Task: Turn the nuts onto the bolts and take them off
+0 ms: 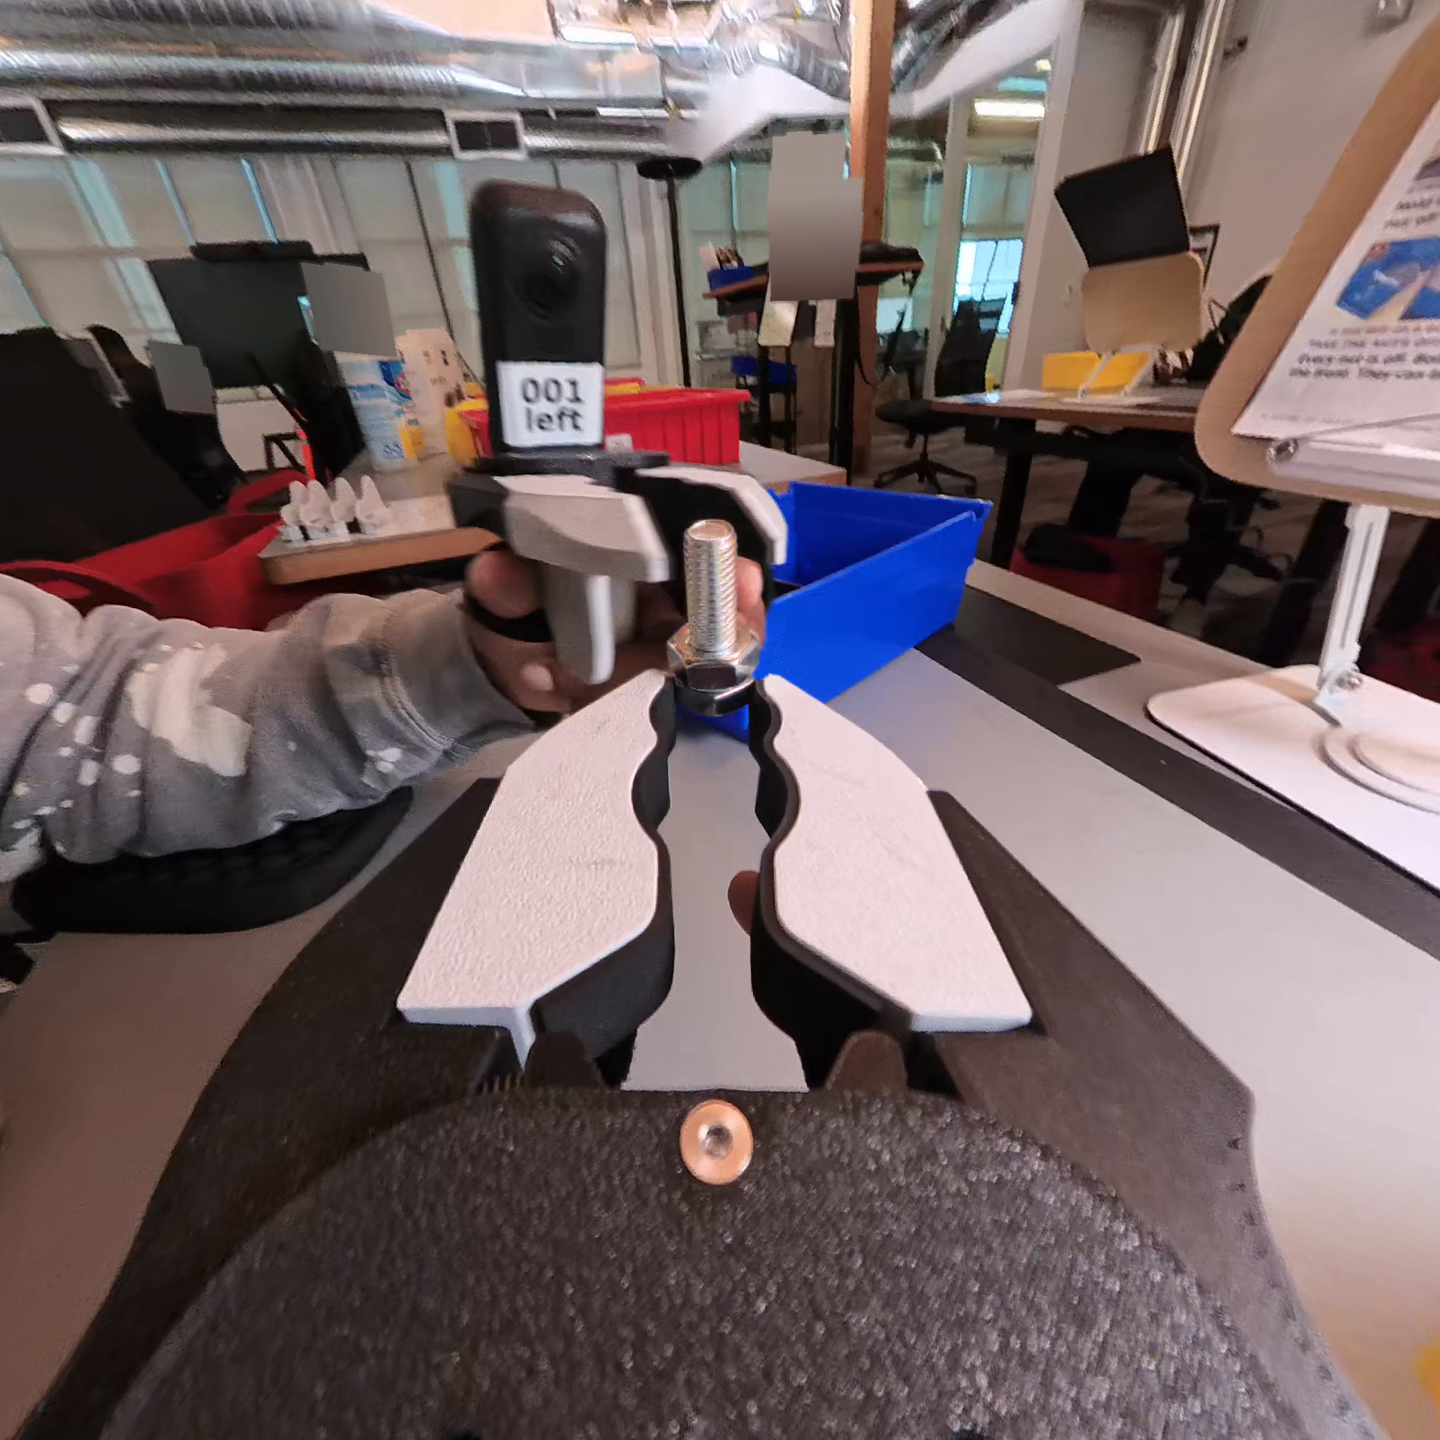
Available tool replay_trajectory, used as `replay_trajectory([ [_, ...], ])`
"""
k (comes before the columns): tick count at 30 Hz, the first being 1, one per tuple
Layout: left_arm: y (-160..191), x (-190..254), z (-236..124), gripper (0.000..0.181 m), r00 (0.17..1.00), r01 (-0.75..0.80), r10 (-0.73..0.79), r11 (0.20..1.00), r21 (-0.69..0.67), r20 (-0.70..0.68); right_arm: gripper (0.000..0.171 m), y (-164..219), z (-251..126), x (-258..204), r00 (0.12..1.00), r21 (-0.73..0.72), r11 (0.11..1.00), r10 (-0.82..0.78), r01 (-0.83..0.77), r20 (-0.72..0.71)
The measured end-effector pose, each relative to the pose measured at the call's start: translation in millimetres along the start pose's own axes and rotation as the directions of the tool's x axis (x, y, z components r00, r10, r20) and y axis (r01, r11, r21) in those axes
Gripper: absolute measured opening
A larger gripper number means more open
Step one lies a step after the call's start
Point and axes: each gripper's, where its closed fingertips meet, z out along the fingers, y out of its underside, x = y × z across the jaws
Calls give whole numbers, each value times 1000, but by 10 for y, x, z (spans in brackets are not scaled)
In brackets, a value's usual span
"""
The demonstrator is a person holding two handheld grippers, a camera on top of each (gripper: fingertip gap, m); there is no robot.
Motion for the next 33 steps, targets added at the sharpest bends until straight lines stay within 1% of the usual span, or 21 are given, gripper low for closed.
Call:
replay_trajectory([
  [2, 61, 52, 61, 29, 1000, -14, 14, 999, -34, -10, 18, 55, 12, 20, 1000, -25, 1000, 5, -5, -8],
  [7, 147, 139, 76, 26, 997, -17, 12, 997, -78, -70, 18, 78, 34, -45, 999, -45, 999, 23, -21, 28],
  [11, 193, 138, 50, 31, 998, -46, 38, 990, -136, -57, 18, 115, 29, 1, 1000, -85, 996, 18, -18, 2],
  [12, 179, 160, 22, 20, 996, -54, 44, 990, -134, -75, 18, 123, 22, 50, 999, -93, 995, 23, -25, -26],
  [13, 126, 235, -9, 10, 992, -43, 30, 994, -105, -126, 18, 140, 4, 140, 997, -105, 993, 40, -47, -73],
  [14, 75, 227, -24, 11, 992, -25, 15, 996, -84, -122, 18, 157, -22, 211, 994, -111, 991, 57, -67, -98],
  [16, 58, 136, -35, 15, 998, -36, 31, 996, -86, -63, 18, 152, -68, 284, 990, -107, 990, 76, -88, -115],
  [19, 103, -47, -18, 22, 999, -17, 21, 996, -88, 45, 18, 126, -53, 217, 995, -109, 991, 64, -72, -81],
  [20, 114, -62, -3, 24, 999, -3, 7, 997, -75, 48, 18, 144, -34, 176, 996, -120, 991, 55, -62, -66],
  [22, 180, -35, 34, 24, 1000, 22, -20, 996, -92, 23, 18, 163, 2, 92, 998, -125, 991, 49, -52, -29],
  [24, 240, 11, 57, 25, 1000, 14, -15, 993, -116, -8, 18, 115, 12, 16, 998, -96, 993, 66, -65, 15],
  [26, 188, 75, 45, 23, 997, 47, -52, 996, -82, -58, 18, 66, -2, -21, 994, -70, 994, 93, -89, 53],
  [28, 169, 85, 47, 24, 996, 56, -60, 996, -73, -65, 18, 31, -14, -68, 986, -55, 990, 133, -128, 102],
  [32, 180, 135, 88, 25, 994, 66, -73, 995, -73, -85, 18, 118, 25, -120, 992, -106, 992, 77, -67, 101],
  [33, 197, 142, 99, 22, 994, 60, -67, 995, -80, -85, 18, 142, 40, -138, 993, -116, 992, 66, -54, 101],
])
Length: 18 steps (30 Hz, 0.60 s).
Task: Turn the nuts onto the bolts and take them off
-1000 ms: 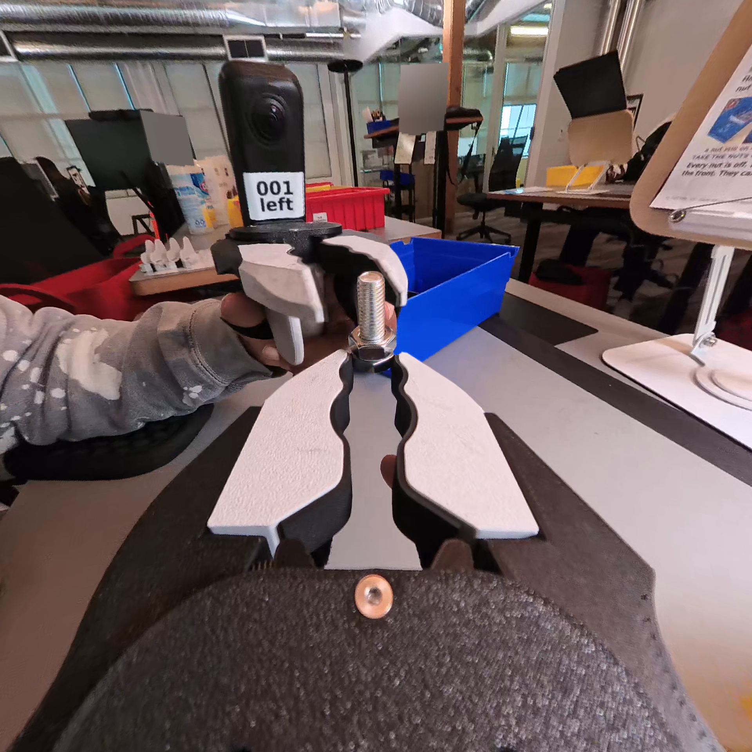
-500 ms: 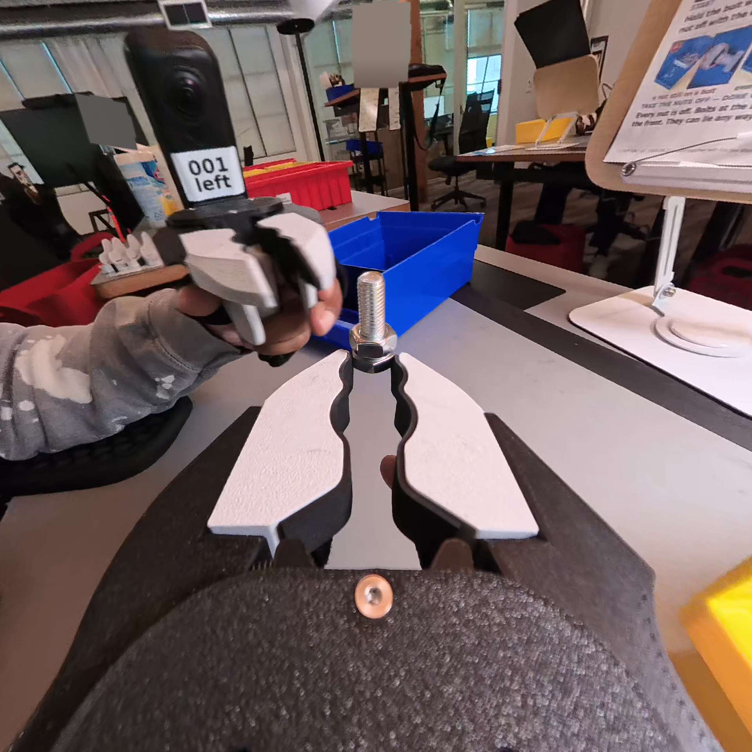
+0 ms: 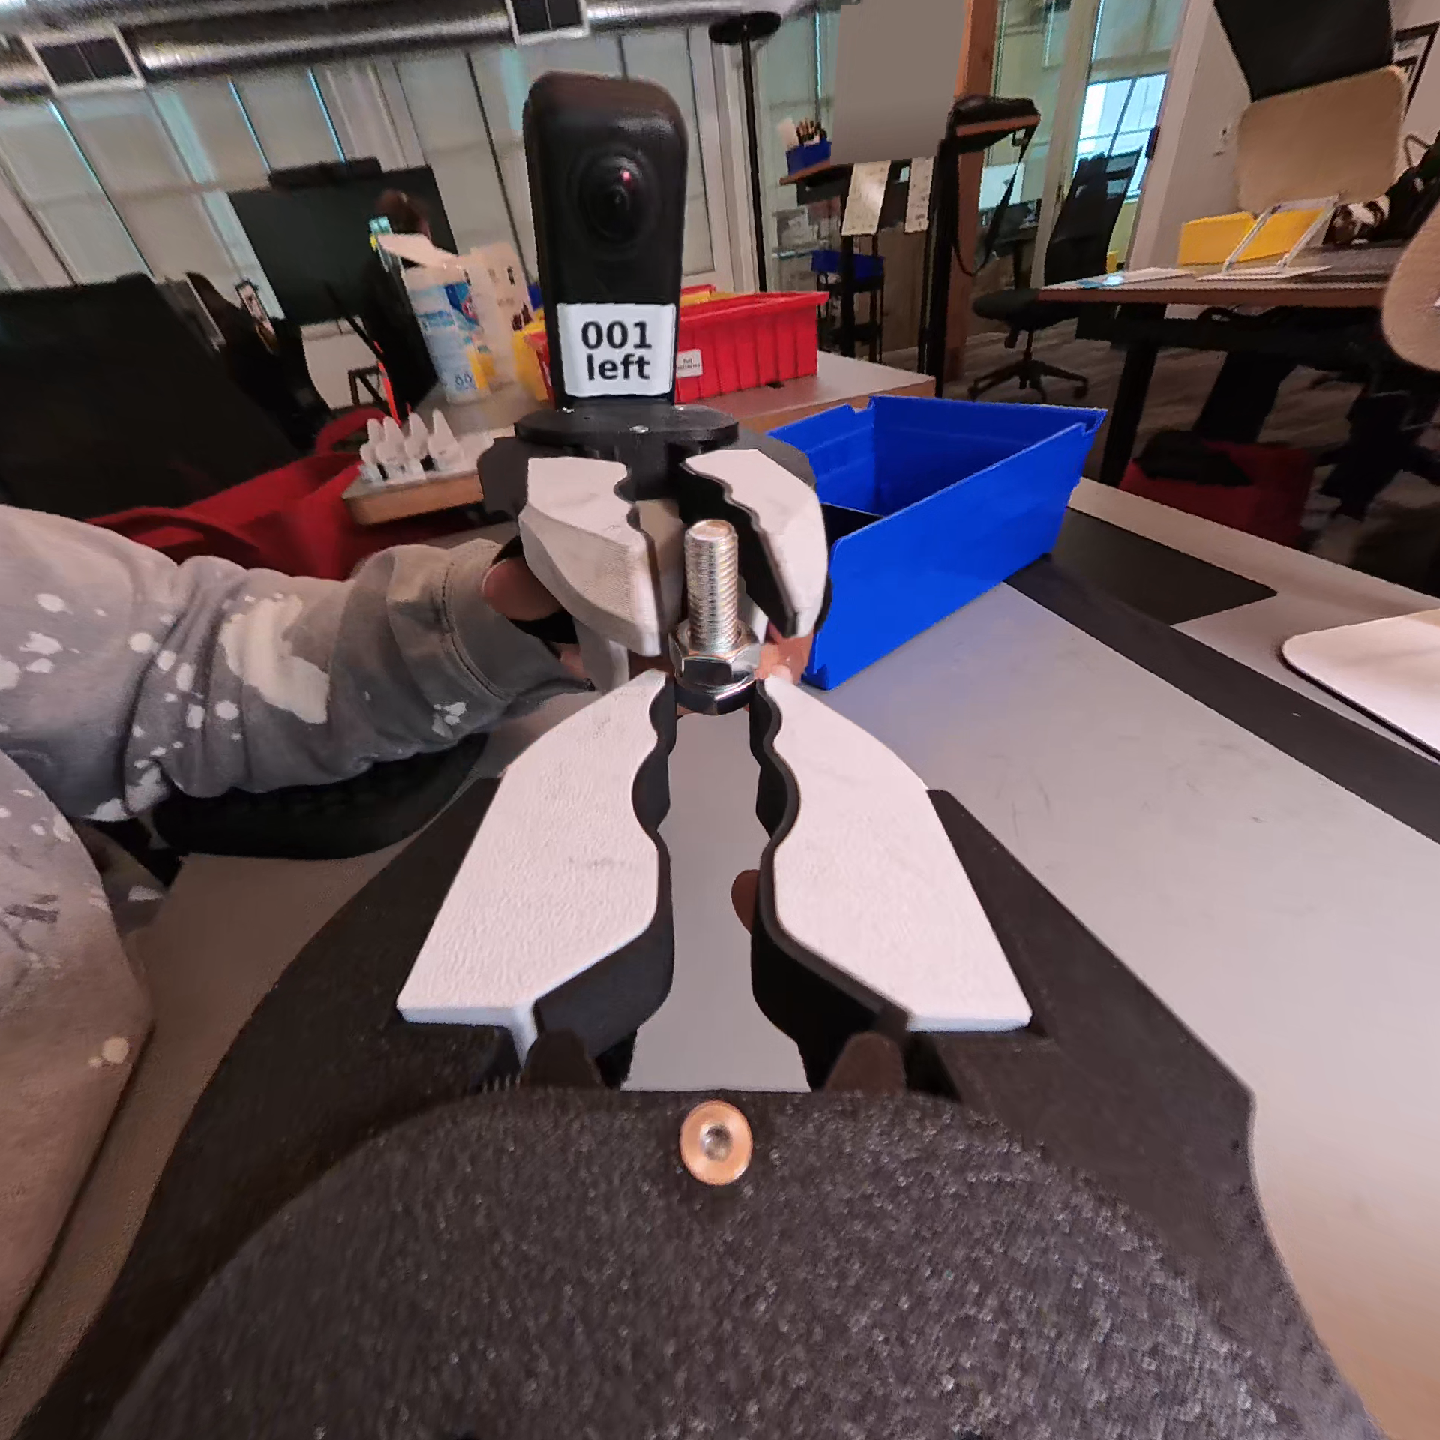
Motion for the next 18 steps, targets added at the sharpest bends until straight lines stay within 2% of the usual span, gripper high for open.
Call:
replay_trajectory([
  [2, 28, 5, 15, 11, 999, -31, 31, 999, -16, 10, 18, 32, 31, -15, 1000, -16, 1000, -14, 14, -7],
  [5, 50, -76, 27, 10, 994, -65, 69, 997, -51, 84, 18, 50, 20, 65, 999, -27, 1000, -6, 5, -49],
  [7, 74, -178, 6, 10, 985, -77, 88, 994, -82, 150, 30, 34, -21, 103, 999, -40, 999, -5, 3, -51],
  [9, 138, -251, -17, 10, 975, -92, 117, 986, -136, 189, 35, -42, -114, 149, 999, -28, 1000, 5, -6, -48],
  [12, 279, -280, 16, 10, 958, -145, 196, 960, -239, 208, 28, -220, -254, 221, 997, 52, 998, 26, -22, -71],
  [15, 363, -227, 109, 10, 956, -168, 225, 946, -277, 188, 25, -112, -211, 210, 997, -13, 1000, 10, -11, -74],
  [17, 409, -230, 130, 10, 951, -176, 241, 937, -303, 193, 10, -12, -163, 191, 998, -61, 998, -3, -1, -69],
  [18, 419, -241, 124, 10, 948, -185, 252, 933, -309, 196, 10, 8, -154, 200, 997, -71, 997, 2, -8, -76],
])
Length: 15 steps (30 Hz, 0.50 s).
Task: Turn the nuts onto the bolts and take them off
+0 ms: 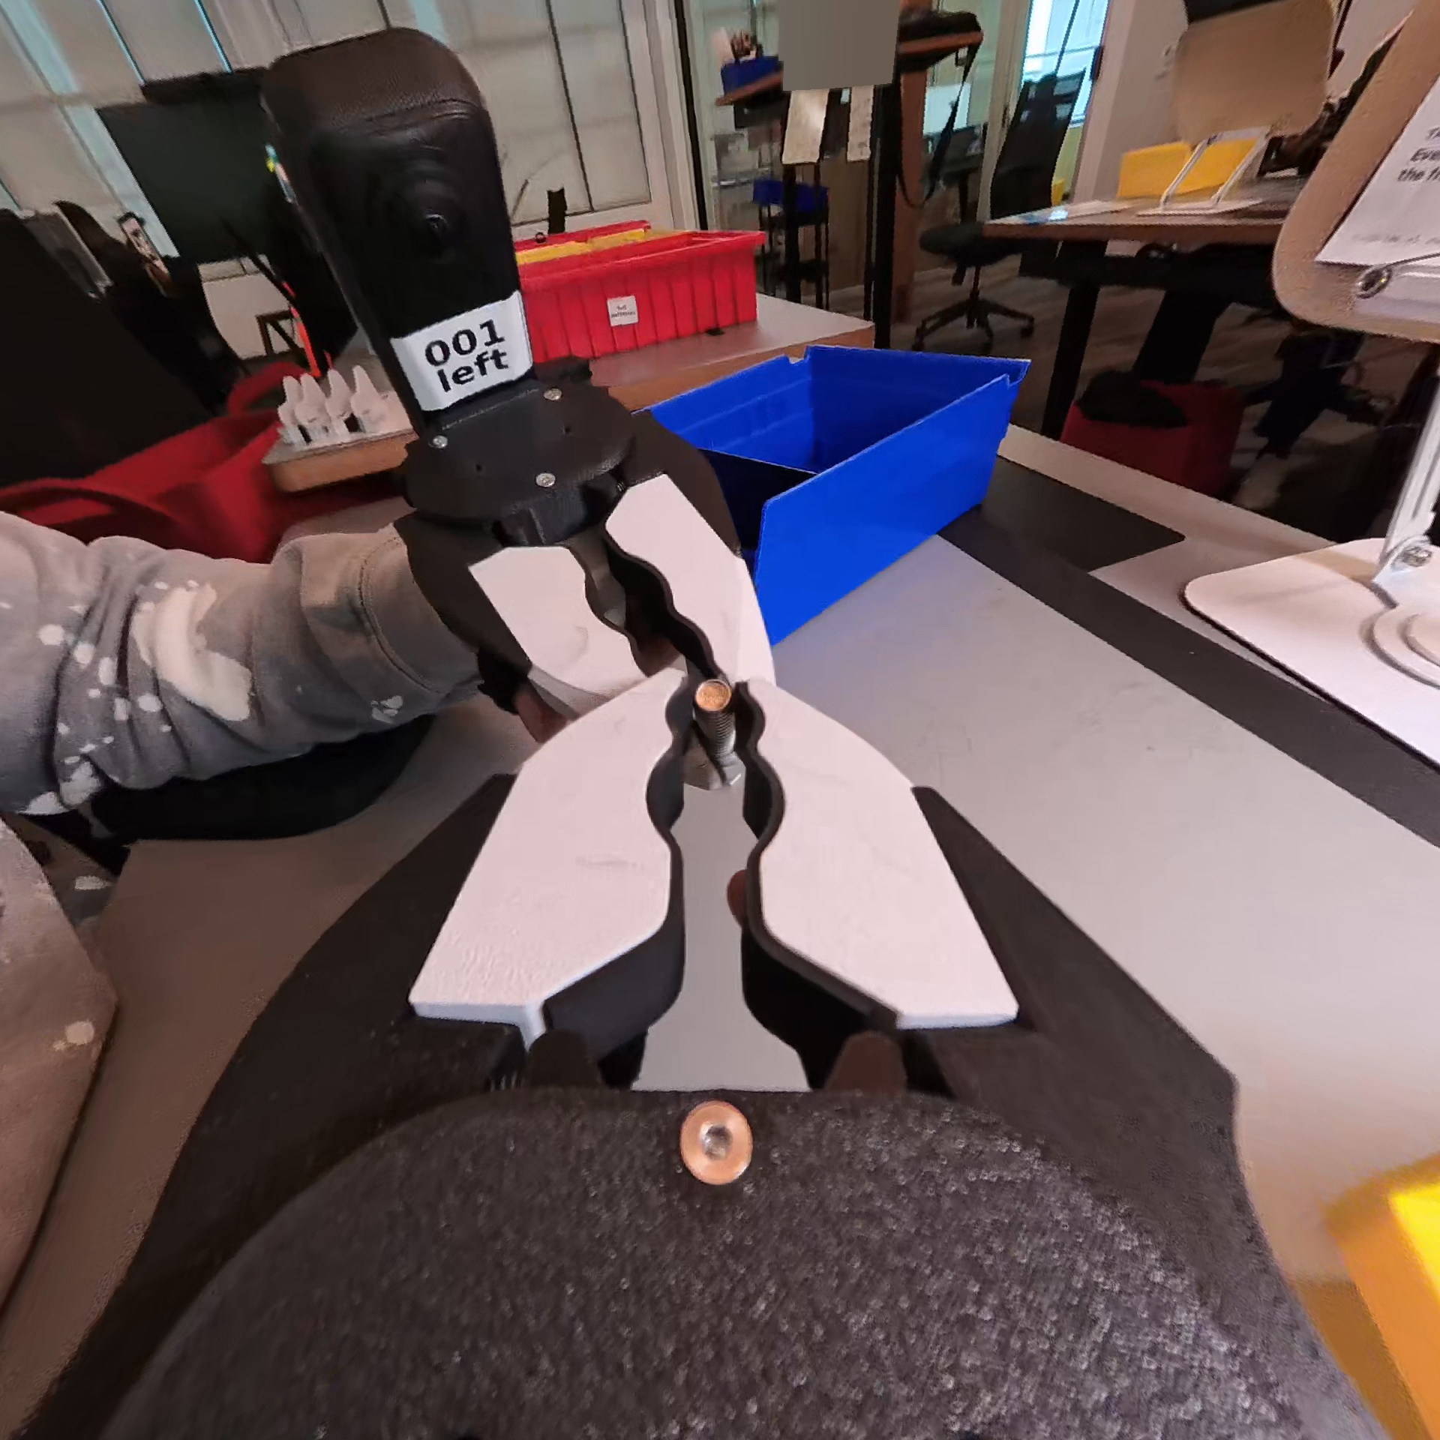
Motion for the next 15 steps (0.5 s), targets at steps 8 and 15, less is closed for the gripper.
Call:
replay_trajectory([
  [8, -82, 250, -100, 35, 959, 137, -114, 988, 74, -258, 9, -83, -77, -141, 993, 15, 1000, 13, -15, 121],
  [15, -39, 344, -89, 28, 908, 236, -190, 969, 80, -374, 9, -113, -140, -222, 976, 37, 998, 36, -45, 216],
])
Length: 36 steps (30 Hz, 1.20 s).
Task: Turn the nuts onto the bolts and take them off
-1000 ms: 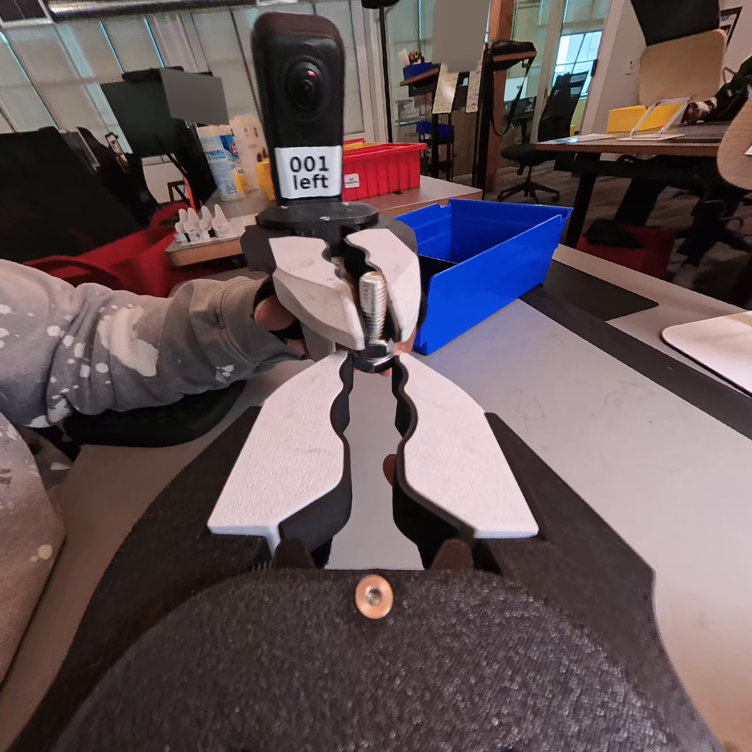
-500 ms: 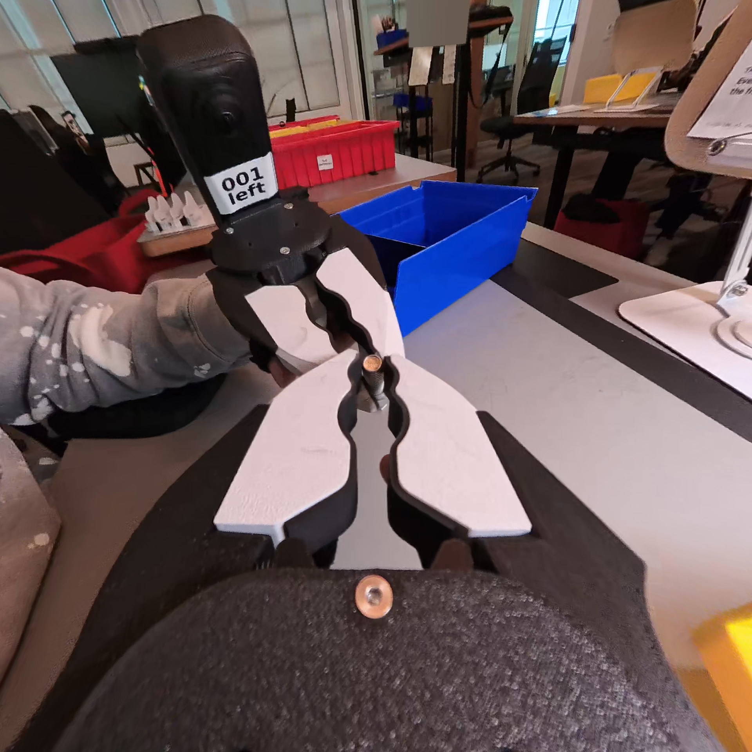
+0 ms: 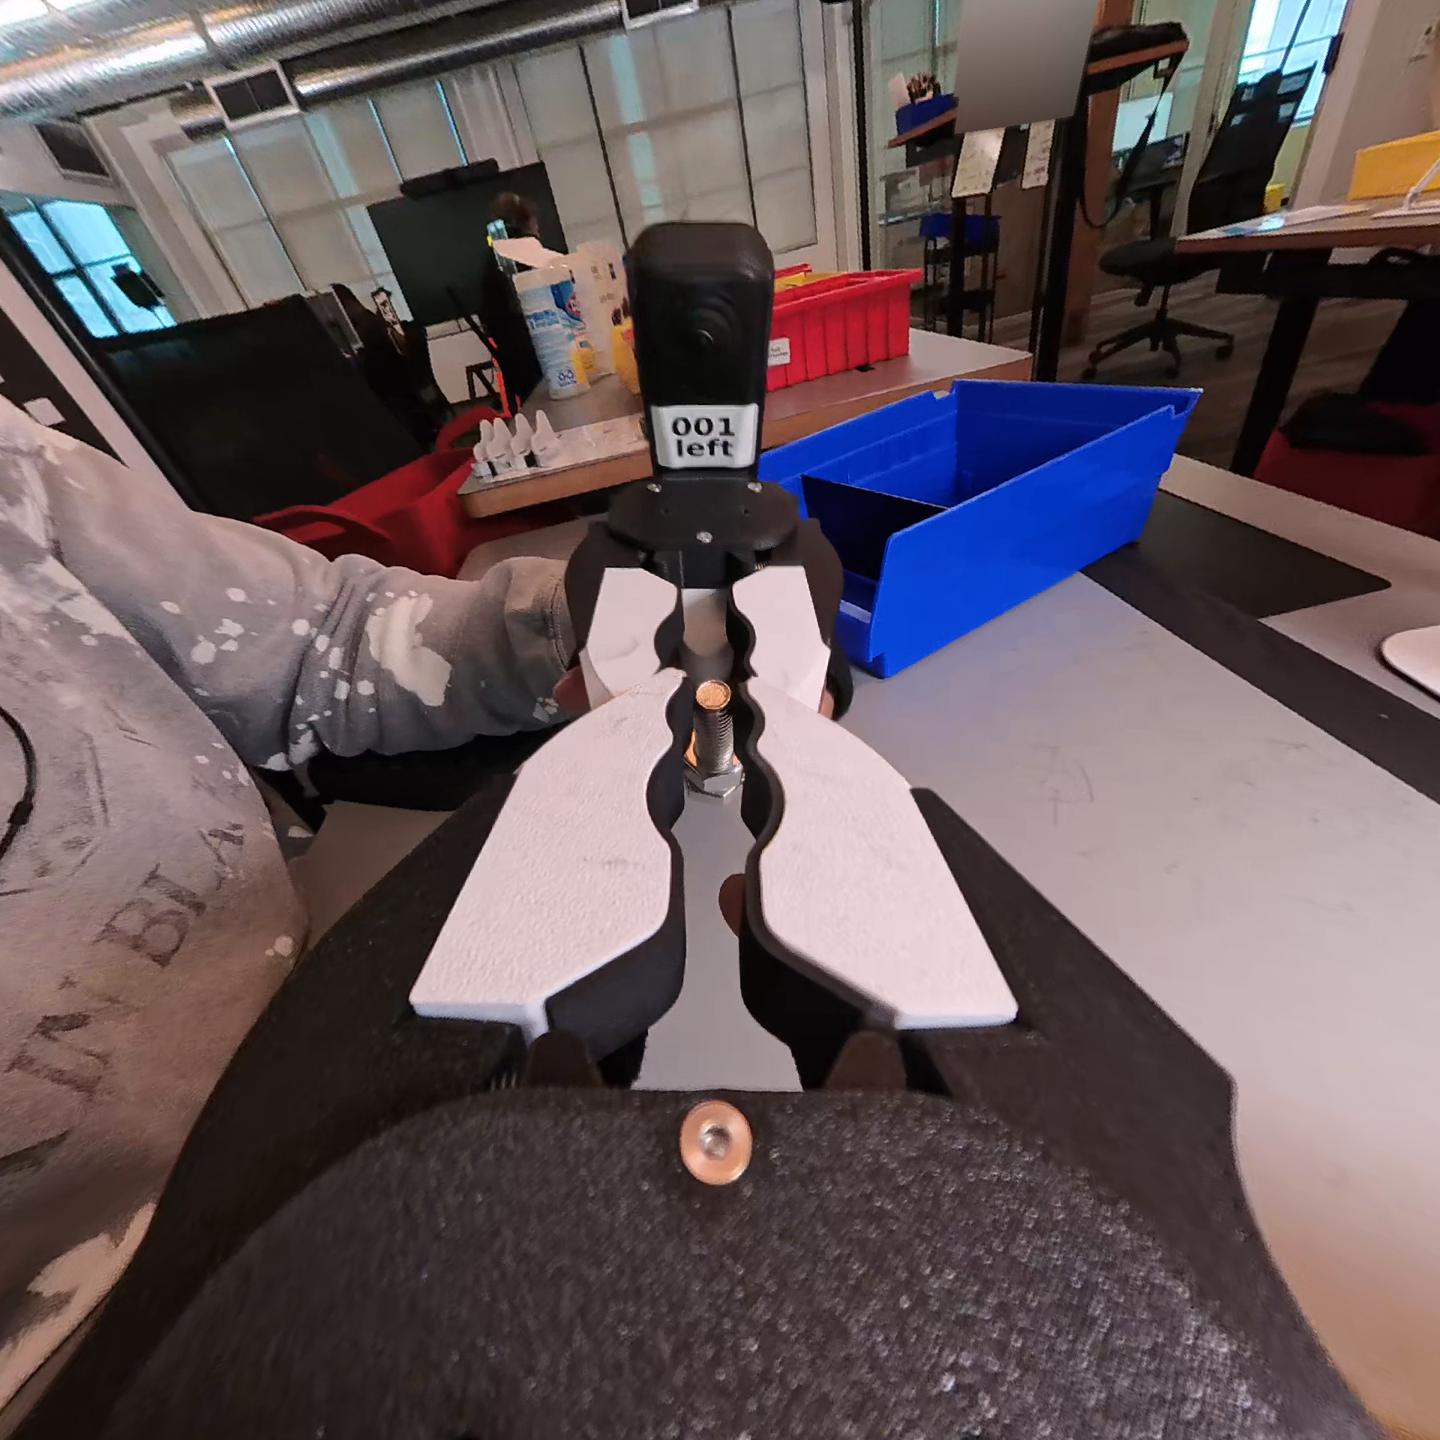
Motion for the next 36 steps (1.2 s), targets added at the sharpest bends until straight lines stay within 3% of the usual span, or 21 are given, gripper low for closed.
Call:
replay_trajectory([
  [8, -71, 1, 16, 20, 1000, 20, -19, 997, 78, -14, 9, -95, -44, -32, 1000, 42, 999, -15, 15, 7],
  [17, -267, -195, 49, 18, 978, -61, 12, 972, 229, 209, 9, -275, -96, 149, 981, 119, 991, -31, 54, -193],
  [28, -357, -198, 24, 18, 964, -93, 16, 956, 280, 264, 9, -363, -97, 149, 970, 169, 983, -30, 73, -240],
  [31, -464, -204, -68, 18, 958, -103, 2, 934, 341, 286, 28, -424, -148, 174, 970, 216, 974, -13, 67, -242],
  [36, -521, -163, -93, 18, 951, -147, 37, 927, 345, 307, 38, -335, -64, 139, 977, 169, 984, -28, 64, -210],
])
